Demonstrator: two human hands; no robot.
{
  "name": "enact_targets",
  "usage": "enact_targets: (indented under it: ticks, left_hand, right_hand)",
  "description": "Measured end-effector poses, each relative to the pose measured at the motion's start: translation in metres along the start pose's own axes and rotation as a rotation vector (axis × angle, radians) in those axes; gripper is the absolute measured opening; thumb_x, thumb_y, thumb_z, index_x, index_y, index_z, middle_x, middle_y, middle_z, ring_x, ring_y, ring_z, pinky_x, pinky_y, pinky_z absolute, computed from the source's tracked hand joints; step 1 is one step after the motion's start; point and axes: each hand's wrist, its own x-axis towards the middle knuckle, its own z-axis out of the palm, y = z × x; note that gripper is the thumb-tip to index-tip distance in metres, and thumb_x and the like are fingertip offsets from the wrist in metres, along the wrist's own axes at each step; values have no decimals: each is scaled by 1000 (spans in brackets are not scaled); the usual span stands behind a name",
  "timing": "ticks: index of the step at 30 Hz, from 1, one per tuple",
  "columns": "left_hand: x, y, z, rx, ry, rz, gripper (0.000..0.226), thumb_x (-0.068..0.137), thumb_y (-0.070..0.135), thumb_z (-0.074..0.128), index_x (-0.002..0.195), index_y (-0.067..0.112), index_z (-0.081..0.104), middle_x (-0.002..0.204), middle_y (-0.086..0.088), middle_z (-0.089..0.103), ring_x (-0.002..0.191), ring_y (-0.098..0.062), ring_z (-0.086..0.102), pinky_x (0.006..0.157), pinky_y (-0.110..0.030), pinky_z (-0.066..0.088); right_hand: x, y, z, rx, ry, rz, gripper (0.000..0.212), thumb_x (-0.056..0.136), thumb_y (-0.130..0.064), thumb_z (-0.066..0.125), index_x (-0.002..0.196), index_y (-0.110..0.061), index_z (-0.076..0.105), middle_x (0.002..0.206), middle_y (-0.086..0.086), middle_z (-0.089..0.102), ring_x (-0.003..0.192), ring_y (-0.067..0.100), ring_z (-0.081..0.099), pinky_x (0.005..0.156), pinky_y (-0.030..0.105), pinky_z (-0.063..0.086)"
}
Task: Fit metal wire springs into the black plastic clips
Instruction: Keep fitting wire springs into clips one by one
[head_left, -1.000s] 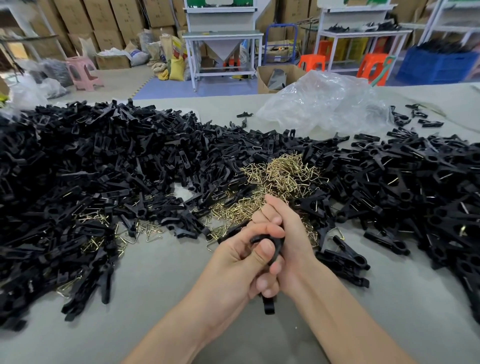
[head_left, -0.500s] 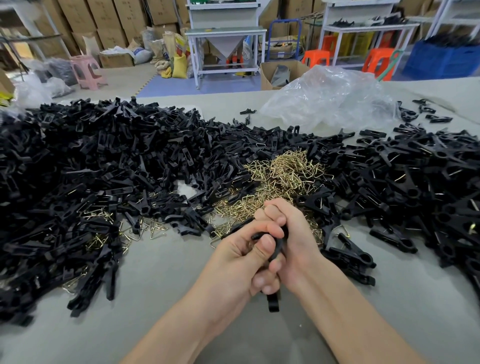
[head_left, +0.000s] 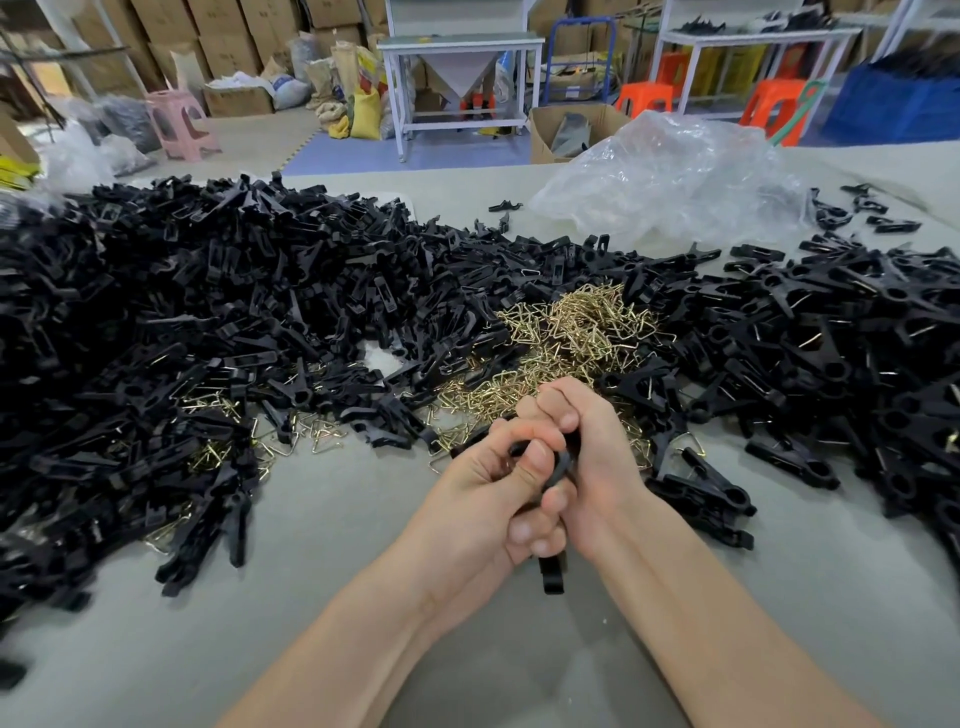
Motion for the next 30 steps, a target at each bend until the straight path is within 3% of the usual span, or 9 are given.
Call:
enact_targets:
  ticks: [4,8,14,15,17,19,22,28,30]
  left_hand:
    - [1,0,1,-47,13,-14,14,84,23,59,82,21,74,57,-5,48,33,-2,34,41,-18,39]
    - [1,4,-1,-72,-58,-17,20,90,23,57,91,23,77,60,-4,52,37,-2,37,43,-18,41]
    - [1,7,-12,-6,-110,62,27,97,23,57,121,18,69,65,-4,53,45,-8,40,50,-22,45]
    - [0,8,-15,50,-101,106,31,96,24,58,125,20,67,67,-3,52,48,-10,41,52,-24,45]
    - [1,14,-20,123,-62,187,38,93,23,57,130,22,63,69,-3,52,52,-11,43,55,-26,45]
    - [1,21,-26,201,-1,248,38,94,22,54,131,27,61,70,-4,52,53,-12,43,55,-26,42]
    - [1,26,-34,348,85,305,40,93,23,52,130,37,60,73,-6,55,56,-15,44,55,-27,40]
    - [0,25,-38,398,116,346,49,92,23,57,136,43,54,83,-10,67,64,-19,57,56,-28,47]
    - [-1,26,-40,362,152,334,49,93,24,59,138,40,53,87,-13,69,68,-24,63,57,-31,49]
  right_hand:
    - [-2,3,-2,-21,-17,-24,46,93,-15,41,48,-20,32,52,-4,35,47,11,33,67,26,57]
    - [-1,1,-4,70,2,61,49,94,-30,54,49,-21,38,66,-2,57,64,16,50,68,28,56]
    - [-3,-3,-2,32,-22,81,44,98,-45,54,61,-20,55,66,-4,55,56,15,55,55,25,56]
    - [-4,-4,-2,-22,-37,84,44,99,-48,51,66,-21,62,64,-3,56,50,15,55,48,25,53]
    - [-5,-6,-2,-144,-115,104,40,101,-51,46,96,-20,71,63,2,61,42,21,54,41,26,47]
    - [-4,-4,-1,-201,-228,101,35,102,-41,47,119,-17,66,70,9,60,46,26,54,43,30,45]
    - [0,1,0,-203,-291,29,33,100,-16,51,130,-11,64,74,6,64,58,26,49,50,34,48]
    - [0,2,-1,-143,-328,-60,38,91,-7,61,128,-12,69,104,8,74,64,24,62,45,35,53]
    - [2,-1,-4,-102,-302,-79,36,90,-5,62,124,-11,71,117,13,73,79,25,68,57,38,60]
